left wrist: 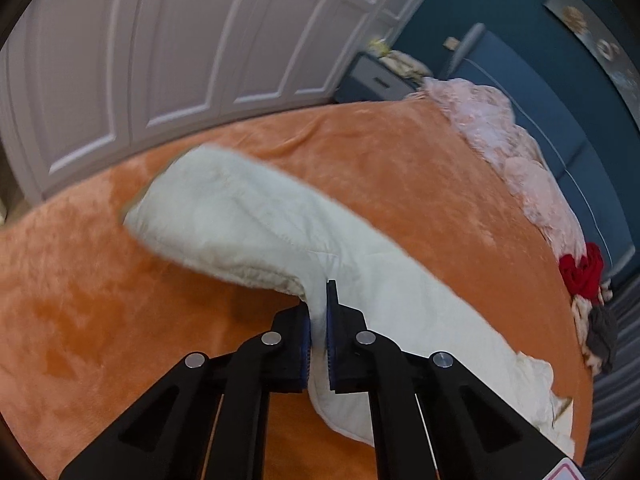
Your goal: Fold large clothes
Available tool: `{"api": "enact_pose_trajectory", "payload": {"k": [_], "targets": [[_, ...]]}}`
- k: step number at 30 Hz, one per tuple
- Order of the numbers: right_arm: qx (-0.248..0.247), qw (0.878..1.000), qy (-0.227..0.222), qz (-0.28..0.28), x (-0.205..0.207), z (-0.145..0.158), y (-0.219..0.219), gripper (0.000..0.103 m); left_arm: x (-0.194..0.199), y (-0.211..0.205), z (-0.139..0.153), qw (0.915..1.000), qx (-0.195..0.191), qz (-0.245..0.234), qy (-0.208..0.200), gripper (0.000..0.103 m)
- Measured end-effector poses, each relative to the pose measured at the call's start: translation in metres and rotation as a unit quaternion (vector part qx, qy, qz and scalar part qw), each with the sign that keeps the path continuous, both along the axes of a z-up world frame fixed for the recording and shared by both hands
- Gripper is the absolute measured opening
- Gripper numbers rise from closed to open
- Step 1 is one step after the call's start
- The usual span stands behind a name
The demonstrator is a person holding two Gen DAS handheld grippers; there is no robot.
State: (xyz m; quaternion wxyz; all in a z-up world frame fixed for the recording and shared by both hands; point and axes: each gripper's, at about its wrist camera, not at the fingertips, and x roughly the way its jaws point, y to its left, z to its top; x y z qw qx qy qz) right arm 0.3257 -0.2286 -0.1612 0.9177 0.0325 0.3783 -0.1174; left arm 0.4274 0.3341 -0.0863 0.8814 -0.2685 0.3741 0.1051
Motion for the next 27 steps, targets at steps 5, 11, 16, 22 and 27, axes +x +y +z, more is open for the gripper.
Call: {"api": "enact_pose_trajectory", "payload": {"k": [5, 11, 16, 22, 27], "targets": [[0.001, 1.000, 0.000, -0.001, 0.000, 0.000, 0.000, 0.069, -0.005, -0.054, 0.057, 0.9951, 0.055, -0.068, -0.045, 0.003], [0.011, 1.000, -0.003, 0.000, 0.000, 0.000, -0.002, 0.069, -0.022, -0.149, 0.127, 0.9758, 0.094, -0.169, -0.103, 0.003], [0.028, 0.999, -0.024, -0.004, -0.006, 0.009, -0.007, 0.069, -0.036, -0.236, 0.155, 0.9588, 0.094, -0.243, -0.112, 0.003], [0.096, 0.993, -0.062, -0.006, -0.043, 0.039, -0.026, 0.070, -0.056, -0.351, 0.147, 0.9385, 0.055, -0.331, -0.083, 0.007], [0.125, 0.988, -0.088, 0.003, -0.086, 0.059, -0.043, 0.078, -0.076, -0.421, 0.092, 0.9350, 0.004, -0.354, -0.023, 0.048]]}}
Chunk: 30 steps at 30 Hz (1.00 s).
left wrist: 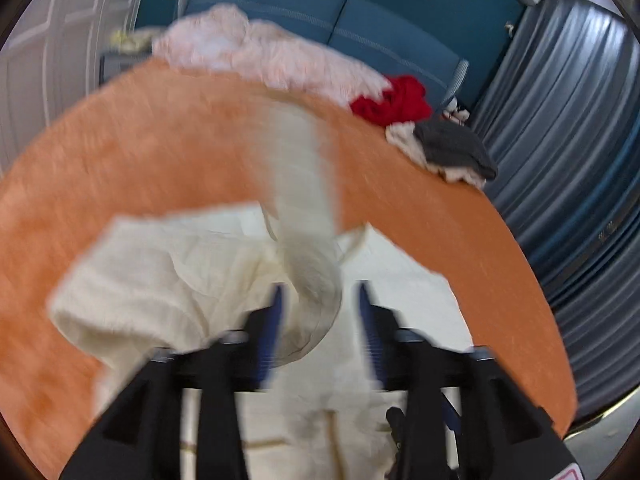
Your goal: Fold large clothes
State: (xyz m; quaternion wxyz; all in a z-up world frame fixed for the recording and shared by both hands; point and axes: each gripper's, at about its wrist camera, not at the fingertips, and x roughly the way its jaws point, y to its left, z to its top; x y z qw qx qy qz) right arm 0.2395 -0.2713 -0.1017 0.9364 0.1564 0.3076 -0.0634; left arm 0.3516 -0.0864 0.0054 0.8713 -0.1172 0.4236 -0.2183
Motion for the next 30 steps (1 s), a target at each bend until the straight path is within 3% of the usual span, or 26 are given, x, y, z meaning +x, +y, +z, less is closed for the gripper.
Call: {"api": "enact_pose_trajectory", "payload": {"k": [4, 8, 10, 12, 16, 17, 21, 24, 26, 27, 28, 29, 30], "targets": [[0.026, 1.000, 0.005, -0.006, -0.016, 0.002, -0.017, 0.080, -0.016, -0.014, -0.043, 0.9967, -0.044, -0.007, 0.068, 0.050], [0.059, 0.998, 0.011, -0.017, -0.013, 0.000, -0.033, 0.080, -0.030, 0.019, -0.059, 0.9884, -0.112, 0.020, 0.100, 0.050], [0.076, 0.997, 0.010, -0.030, -0.007, -0.002, -0.042, 0.080, -0.028, 0.050, -0.072, 0.9819, -0.139, 0.057, 0.116, 0.050], [0.102, 0.994, 0.011, -0.047, 0.003, -0.004, -0.054, 0.080, -0.020, 0.080, -0.083, 0.9724, -0.169, 0.096, 0.130, 0.050], [0.132, 0.989, 0.027, -0.068, 0.029, -0.011, -0.075, 0.079, -0.008, 0.145, -0.121, 0.9357, -0.249, 0.180, 0.173, 0.050], [0.133, 0.988, 0.033, -0.071, 0.036, -0.013, -0.078, 0.078, -0.004, 0.152, -0.125, 0.9314, -0.257, 0.189, 0.176, 0.050], [0.152, 0.982, 0.067, -0.087, 0.061, -0.030, -0.087, 0.065, 0.014, 0.179, -0.143, 0.9193, -0.263, 0.234, 0.176, 0.050], [0.168, 0.979, 0.071, -0.091, 0.068, -0.038, -0.091, 0.057, 0.021, 0.192, -0.157, 0.9024, -0.299, 0.246, 0.189, 0.050], [0.187, 0.976, 0.070, -0.087, 0.073, -0.042, -0.092, 0.030, 0.024, 0.198, -0.165, 0.8910, -0.319, 0.258, 0.194, 0.048], [0.203, 0.973, 0.072, -0.087, 0.076, -0.044, -0.092, 0.025, 0.026, 0.200, -0.167, 0.8867, -0.324, 0.266, 0.194, 0.048], [0.211, 0.971, 0.069, -0.087, 0.078, -0.044, -0.093, 0.013, 0.029, 0.200, -0.167, 0.8858, -0.322, 0.274, 0.191, 0.047], [0.221, 0.970, 0.065, -0.081, 0.082, -0.043, -0.094, 0.006, 0.031, 0.200, -0.167, 0.8849, -0.319, 0.281, 0.190, 0.044], [0.224, 0.970, 0.060, -0.079, 0.084, -0.040, -0.094, 0.006, 0.032, 0.201, -0.167, 0.8833, -0.317, 0.289, 0.189, 0.043]]}}
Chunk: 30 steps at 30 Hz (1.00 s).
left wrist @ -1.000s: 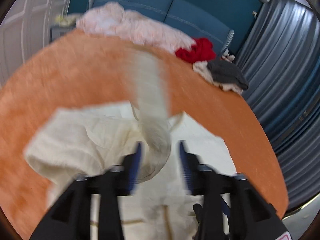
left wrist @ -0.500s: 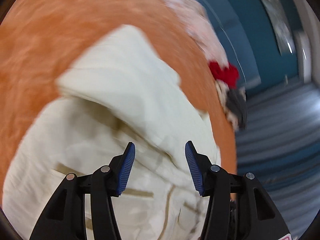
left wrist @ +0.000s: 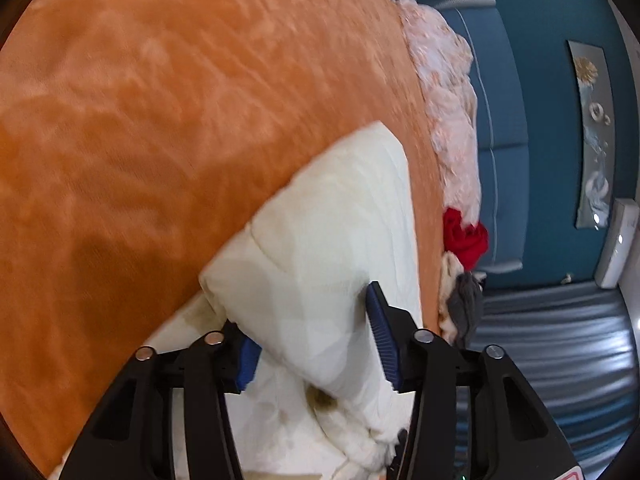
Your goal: Fold large clothes
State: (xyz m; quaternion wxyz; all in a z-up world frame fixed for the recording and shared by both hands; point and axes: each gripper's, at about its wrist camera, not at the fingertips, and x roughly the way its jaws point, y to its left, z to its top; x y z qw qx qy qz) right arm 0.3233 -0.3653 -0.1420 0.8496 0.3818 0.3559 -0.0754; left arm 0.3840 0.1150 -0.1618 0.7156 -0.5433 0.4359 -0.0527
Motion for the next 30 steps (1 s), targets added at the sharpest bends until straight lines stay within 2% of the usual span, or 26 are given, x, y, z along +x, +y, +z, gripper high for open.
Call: {"api": "enact_pose_trajectory", "payload": {"k": [2, 3, 4, 5, 7, 9, 11, 15, 22, 25, 27, 29, 30], "targets": [[-0.006, 0.999, -0.035, 0.002, -0.004, 0.020, 0.000, 0.005, 0.003, -0.001, 0.001, 0.9998, 0.015, 0.008, 0.010, 0.037], [-0.009, 0.998, -0.066, -0.003, -0.013, 0.039, -0.003, 0.004, 0.002, 0.000, 0.001, 0.9996, 0.025, 0.005, 0.015, 0.033], [-0.011, 0.996, -0.089, -0.008, -0.022, 0.053, -0.007, 0.004, 0.002, -0.004, 0.002, 0.9991, 0.038, -0.001, 0.018, 0.022], [-0.021, 0.993, -0.114, -0.012, -0.034, 0.070, -0.011, 0.004, 0.004, -0.005, 0.002, 0.9986, 0.049, -0.011, 0.019, 0.015], [-0.073, 0.989, -0.128, -0.022, -0.055, 0.092, -0.017, 0.004, 0.005, -0.014, 0.003, 0.9960, 0.080, -0.035, 0.016, 0.014], [-0.123, 0.988, -0.094, -0.023, -0.061, 0.088, -0.020, 0.004, 0.005, -0.032, 0.007, 0.9895, 0.132, -0.058, 0.012, 0.013], [-0.167, 0.985, -0.029, -0.016, -0.057, 0.064, -0.020, 0.004, 0.001, -0.044, 0.009, 0.9810, 0.182, -0.068, 0.005, 0.012], [-0.232, 0.971, 0.057, 0.004, -0.038, 0.016, -0.014, 0.004, 0.000, -0.063, 0.013, 0.9582, 0.269, -0.098, -0.006, 0.012], [-0.266, 0.959, 0.101, 0.022, -0.029, -0.011, -0.010, 0.005, 0.000, -0.085, 0.013, 0.9109, 0.386, -0.144, -0.016, 0.014], [-0.265, 0.958, 0.104, 0.025, -0.026, -0.015, -0.008, 0.005, 0.000, -0.093, 0.013, 0.8951, 0.419, -0.151, -0.021, 0.014], [-0.260, 0.960, 0.103, 0.029, -0.022, -0.015, -0.011, 0.006, 0.004, -0.097, 0.014, 0.8892, 0.430, -0.153, -0.023, 0.015], [-0.257, 0.961, 0.101, 0.031, -0.027, -0.010, -0.011, 0.010, 0.004, -0.100, 0.016, 0.8810, 0.445, -0.158, -0.024, 0.017], [-0.257, 0.960, 0.102, 0.031, -0.030, -0.008, -0.011, 0.016, 0.002, -0.102, 0.018, 0.8750, 0.455, -0.163, -0.026, 0.017]]}}
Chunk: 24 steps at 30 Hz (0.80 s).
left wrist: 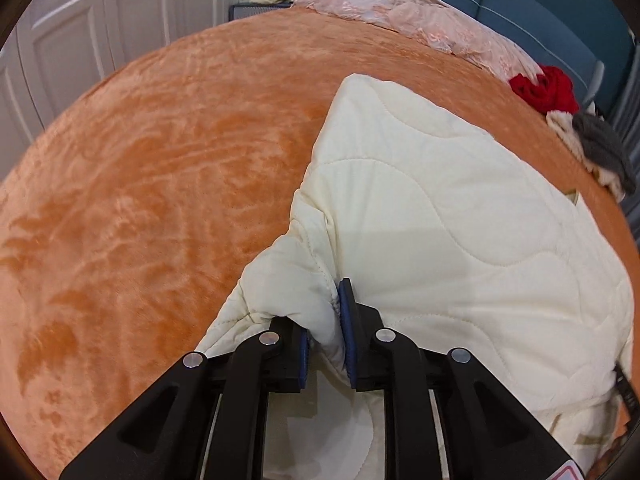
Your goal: Fold large clothes
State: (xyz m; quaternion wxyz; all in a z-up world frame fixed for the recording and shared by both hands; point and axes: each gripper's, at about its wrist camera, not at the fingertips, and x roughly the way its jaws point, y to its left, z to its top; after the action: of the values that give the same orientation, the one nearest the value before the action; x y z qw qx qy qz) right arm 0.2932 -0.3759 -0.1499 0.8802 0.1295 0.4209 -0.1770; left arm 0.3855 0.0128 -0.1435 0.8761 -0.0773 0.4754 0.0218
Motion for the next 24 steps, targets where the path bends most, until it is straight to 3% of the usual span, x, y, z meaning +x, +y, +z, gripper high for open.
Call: {"api": "enact_pose_trajectory", "payload": {"k": [3, 5, 7, 9, 11, 13, 17, 22, 24], "targets": [[0.004, 1.000, -0.017, -0.004, -0.027, 0.017, 0.002, 0.037, -0.012, -0.005, 0.011, 0.9992, 0.032, -0.023, -0.002, 0.019], [-0.002, 0.999, -0.026, -0.019, -0.045, 0.027, 0.003, 0.061, -0.023, -0.007, 0.017, 0.9978, 0.052, -0.041, 0.003, 0.024], [-0.012, 0.999, -0.042, -0.025, -0.064, 0.041, 0.006, 0.061, -0.042, -0.010, 0.027, 0.9952, 0.076, -0.062, 0.004, 0.033], [-0.018, 0.998, -0.047, -0.021, -0.067, 0.051, 0.011, 0.055, -0.054, -0.013, 0.036, 0.9933, 0.089, -0.075, -0.005, 0.035], [-0.032, 0.999, -0.035, 0.000, -0.054, 0.062, 0.023, 0.017, -0.055, -0.021, 0.046, 0.9921, 0.090, -0.086, -0.015, 0.035], [-0.027, 0.999, -0.041, 0.020, -0.038, 0.070, 0.034, 0.006, -0.047, -0.029, 0.055, 0.9924, 0.081, -0.089, -0.027, 0.035], [-0.020, 0.998, -0.036, 0.042, -0.002, 0.067, 0.050, 0.004, -0.017, -0.053, 0.060, 0.9914, 0.081, -0.091, -0.047, 0.035], [-0.015, 0.999, 0.017, 0.041, 0.034, 0.021, 0.049, 0.004, 0.020, -0.065, 0.014, 0.9918, 0.096, -0.083, -0.010, 0.033], [-0.011, 0.999, 0.023, 0.041, 0.036, 0.007, 0.046, 0.001, 0.022, -0.062, 0.001, 0.9918, 0.098, -0.080, -0.019, 0.037]]}}
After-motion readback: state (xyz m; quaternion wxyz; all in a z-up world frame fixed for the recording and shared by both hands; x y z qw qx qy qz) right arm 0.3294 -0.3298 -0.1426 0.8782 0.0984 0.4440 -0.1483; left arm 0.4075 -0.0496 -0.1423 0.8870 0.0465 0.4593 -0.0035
